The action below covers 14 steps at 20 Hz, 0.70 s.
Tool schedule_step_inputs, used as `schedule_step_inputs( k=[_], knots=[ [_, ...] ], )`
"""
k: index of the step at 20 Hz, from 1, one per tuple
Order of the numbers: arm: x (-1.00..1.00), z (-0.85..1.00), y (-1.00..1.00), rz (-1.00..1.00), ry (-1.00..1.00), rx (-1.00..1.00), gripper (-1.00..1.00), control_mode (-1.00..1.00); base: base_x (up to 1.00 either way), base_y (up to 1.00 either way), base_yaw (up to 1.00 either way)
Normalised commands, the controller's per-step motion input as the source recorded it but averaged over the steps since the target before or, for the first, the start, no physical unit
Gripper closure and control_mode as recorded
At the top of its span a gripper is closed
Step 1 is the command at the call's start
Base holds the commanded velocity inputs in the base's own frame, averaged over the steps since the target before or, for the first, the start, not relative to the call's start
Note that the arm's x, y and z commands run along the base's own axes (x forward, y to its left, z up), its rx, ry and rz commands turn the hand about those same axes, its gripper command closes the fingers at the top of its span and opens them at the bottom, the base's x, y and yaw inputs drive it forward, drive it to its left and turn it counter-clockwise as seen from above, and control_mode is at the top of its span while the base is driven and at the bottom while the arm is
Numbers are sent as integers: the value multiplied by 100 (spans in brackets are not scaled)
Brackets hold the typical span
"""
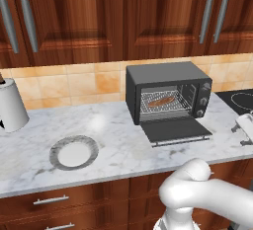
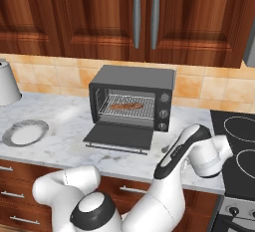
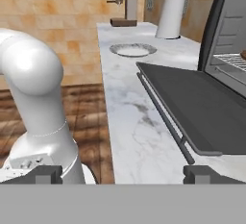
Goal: Pull the toaster oven rack outwards. Pick up the baguette from the plate and place it on the toaster oven rack. Close the toaster oven door fully and set the temperature to the lowest setting.
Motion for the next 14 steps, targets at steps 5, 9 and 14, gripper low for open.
schedule_step_inputs(
  k=[5,9,14],
  knots=[
    [0,-7,27,-6,5,0,-100,-100,0,0,0],
    [0,-11,25,-5,7,0,-100,-100,0,0,0],
    [1,-15,26,-4,9,0,-100,-100,0,0,0]
  ],
)
